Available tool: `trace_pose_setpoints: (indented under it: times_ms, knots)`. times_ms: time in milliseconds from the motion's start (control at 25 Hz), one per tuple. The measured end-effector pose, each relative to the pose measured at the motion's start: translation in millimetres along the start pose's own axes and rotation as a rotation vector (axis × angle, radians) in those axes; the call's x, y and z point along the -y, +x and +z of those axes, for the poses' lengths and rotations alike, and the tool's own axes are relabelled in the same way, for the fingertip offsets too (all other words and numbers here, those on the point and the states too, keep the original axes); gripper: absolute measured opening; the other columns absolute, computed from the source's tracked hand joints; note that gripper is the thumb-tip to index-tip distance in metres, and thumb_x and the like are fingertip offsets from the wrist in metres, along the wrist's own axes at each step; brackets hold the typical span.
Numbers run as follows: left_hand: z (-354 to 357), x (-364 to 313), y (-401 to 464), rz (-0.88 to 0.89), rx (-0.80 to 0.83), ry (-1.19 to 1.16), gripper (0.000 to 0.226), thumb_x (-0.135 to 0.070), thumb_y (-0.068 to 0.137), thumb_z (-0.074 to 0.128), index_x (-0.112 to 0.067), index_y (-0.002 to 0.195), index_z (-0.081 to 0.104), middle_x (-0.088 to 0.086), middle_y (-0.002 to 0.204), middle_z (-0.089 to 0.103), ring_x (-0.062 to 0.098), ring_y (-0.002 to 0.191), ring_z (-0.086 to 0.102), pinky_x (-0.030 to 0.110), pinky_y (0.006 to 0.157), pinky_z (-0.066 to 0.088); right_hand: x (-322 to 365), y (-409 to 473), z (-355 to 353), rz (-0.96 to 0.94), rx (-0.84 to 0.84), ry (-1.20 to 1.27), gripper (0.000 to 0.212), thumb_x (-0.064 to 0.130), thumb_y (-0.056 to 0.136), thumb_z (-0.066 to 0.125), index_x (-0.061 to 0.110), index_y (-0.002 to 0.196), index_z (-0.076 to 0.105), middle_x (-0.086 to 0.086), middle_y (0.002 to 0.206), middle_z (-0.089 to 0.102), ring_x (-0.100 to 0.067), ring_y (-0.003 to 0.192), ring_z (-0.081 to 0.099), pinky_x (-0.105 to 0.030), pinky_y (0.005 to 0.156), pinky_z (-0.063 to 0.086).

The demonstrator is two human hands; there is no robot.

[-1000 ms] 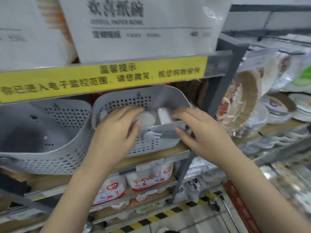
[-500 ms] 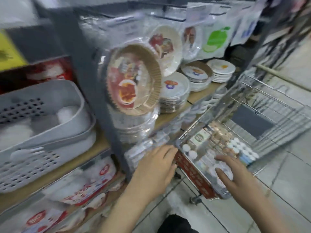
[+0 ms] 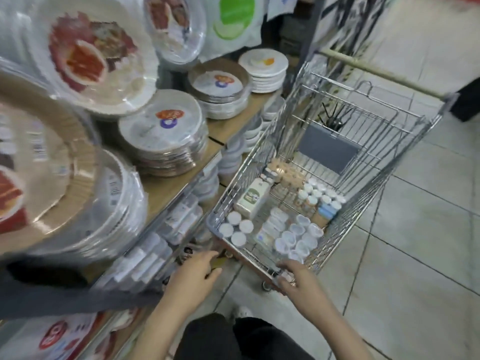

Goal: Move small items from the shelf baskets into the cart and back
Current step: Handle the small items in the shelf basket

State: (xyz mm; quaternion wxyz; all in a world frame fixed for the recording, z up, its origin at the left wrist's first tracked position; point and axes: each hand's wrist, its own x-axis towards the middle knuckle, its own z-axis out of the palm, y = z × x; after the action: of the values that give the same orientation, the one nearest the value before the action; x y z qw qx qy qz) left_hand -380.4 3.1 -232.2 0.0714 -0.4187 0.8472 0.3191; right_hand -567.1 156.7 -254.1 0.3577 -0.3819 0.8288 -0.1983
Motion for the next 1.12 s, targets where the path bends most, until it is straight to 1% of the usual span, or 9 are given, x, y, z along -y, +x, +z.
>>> trace_pose_setpoints:
  times_ms: [160,280,440,520,600,760,880,960,1120]
  knots:
    - [6,3,47,-0.014,0.043,-0.005,0.041,-0.034,0.097,0.045,-0.025,0.137,0.044,-0.008,0.138,0.049,0.01,0.124,0.047,0.025,0.098,0.038,-12,45,17,0.045,0.051,0.018,0.034,0.027,0.093,0.053,0.021,0.127,0.054,0.005,0.125,0.058,-0.01,0.115,0.053,-0.023,0.093,0.04]
    - [17,2,89,0.025,0.085,-0.024,0.038,-0.031,0.097,0.045,-0.025,0.135,0.046,-0.01,0.138,0.048,0.009,0.122,0.048,0.024,0.097,0.038,-27,83,27,0.127,0.072,0.059,0.034,0.024,0.093,0.054,0.018,0.127,0.054,0.004,0.127,0.059,-0.01,0.117,0.054,-0.023,0.095,0.041]
    - [50,5,156,0.079,0.182,-0.012,0.033,-0.029,0.097,0.046,-0.024,0.13,0.049,-0.01,0.125,0.053,0.005,0.099,0.055,0.021,0.085,0.044,-53,141,48,0.218,0.119,0.05,0.041,0.023,0.091,0.056,0.02,0.13,0.047,0.003,0.127,0.059,-0.012,0.115,0.056,-0.027,0.094,0.044]
    - [72,8,190,0.093,0.241,0.041,0.03,-0.027,0.097,0.048,-0.02,0.126,0.052,-0.006,0.118,0.055,0.006,0.09,0.053,0.018,0.078,0.04,-61,172,64,0.234,0.133,0.037,0.05,0.026,0.09,0.057,0.023,0.136,0.039,0.001,0.131,0.056,-0.014,0.117,0.055,-0.031,0.096,0.045]
    - [95,13,220,0.075,0.307,0.114,0.028,-0.025,0.096,0.049,-0.016,0.122,0.053,-0.001,0.117,0.055,0.012,0.094,0.055,0.023,0.077,0.04,-67,206,81,0.203,0.168,-0.026,0.056,0.025,0.092,0.056,0.022,0.142,0.031,-0.002,0.137,0.051,-0.019,0.119,0.053,-0.03,0.095,0.043]
    - [141,29,266,-0.009,0.423,0.222,0.04,-0.025,0.093,0.054,-0.01,0.13,0.045,0.009,0.127,0.049,0.025,0.113,0.053,0.037,0.092,0.045,-79,262,108,0.105,0.19,-0.132,0.066,0.02,0.091,0.054,0.019,0.148,0.019,-0.009,0.142,0.043,-0.025,0.123,0.049,-0.034,0.099,0.043]
    - [169,41,287,-0.145,0.429,0.236,0.051,-0.018,0.09,0.059,-0.01,0.136,0.039,0.012,0.132,0.043,0.029,0.117,0.051,0.04,0.097,0.045,-91,287,124,0.03,0.198,-0.235,0.074,0.016,0.09,0.054,0.022,0.151,0.012,-0.008,0.147,0.034,-0.027,0.121,0.048,-0.036,0.095,0.045]
    - [185,44,295,-0.199,0.437,0.289,0.054,-0.017,0.091,0.057,-0.01,0.139,0.034,0.013,0.137,0.037,0.031,0.122,0.047,0.041,0.099,0.043,-96,302,131,-0.021,0.191,-0.314,0.078,0.014,0.089,0.055,0.022,0.151,0.01,-0.009,0.145,0.034,-0.029,0.116,0.05,-0.036,0.09,0.048]
    - [210,45,304,-0.236,0.403,0.409,0.049,-0.014,0.094,0.051,-0.007,0.14,0.033,0.012,0.139,0.03,0.03,0.121,0.045,0.039,0.096,0.044,-99,326,145,-0.023,0.184,-0.409,0.071,0.017,0.09,0.057,0.018,0.149,0.016,-0.011,0.14,0.037,-0.03,0.117,0.05,-0.036,0.085,0.048]
